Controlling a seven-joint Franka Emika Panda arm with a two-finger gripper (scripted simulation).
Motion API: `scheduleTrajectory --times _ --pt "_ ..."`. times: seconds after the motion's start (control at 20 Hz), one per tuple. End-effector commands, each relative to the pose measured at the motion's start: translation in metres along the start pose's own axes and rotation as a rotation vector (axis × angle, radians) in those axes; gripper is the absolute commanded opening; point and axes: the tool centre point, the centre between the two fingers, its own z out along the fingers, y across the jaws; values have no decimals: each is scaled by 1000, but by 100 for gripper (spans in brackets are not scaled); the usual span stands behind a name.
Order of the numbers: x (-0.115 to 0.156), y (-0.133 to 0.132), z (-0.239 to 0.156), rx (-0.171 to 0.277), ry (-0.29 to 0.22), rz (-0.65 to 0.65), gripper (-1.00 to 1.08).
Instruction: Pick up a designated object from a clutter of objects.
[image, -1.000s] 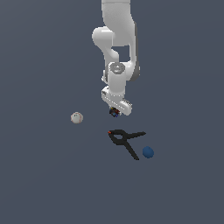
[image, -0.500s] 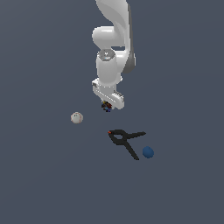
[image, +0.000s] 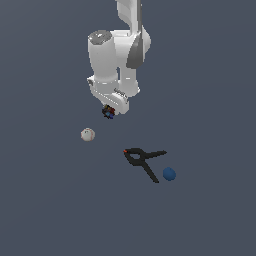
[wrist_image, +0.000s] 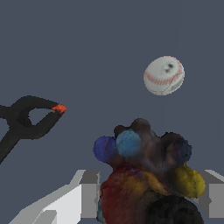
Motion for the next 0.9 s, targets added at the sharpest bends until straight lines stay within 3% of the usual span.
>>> scheduleTrajectory --times 0.0,0.85 --pt "11 11 -21 0 0 0 -100" --pt "91 76 -150 -8 -2 1 -100"
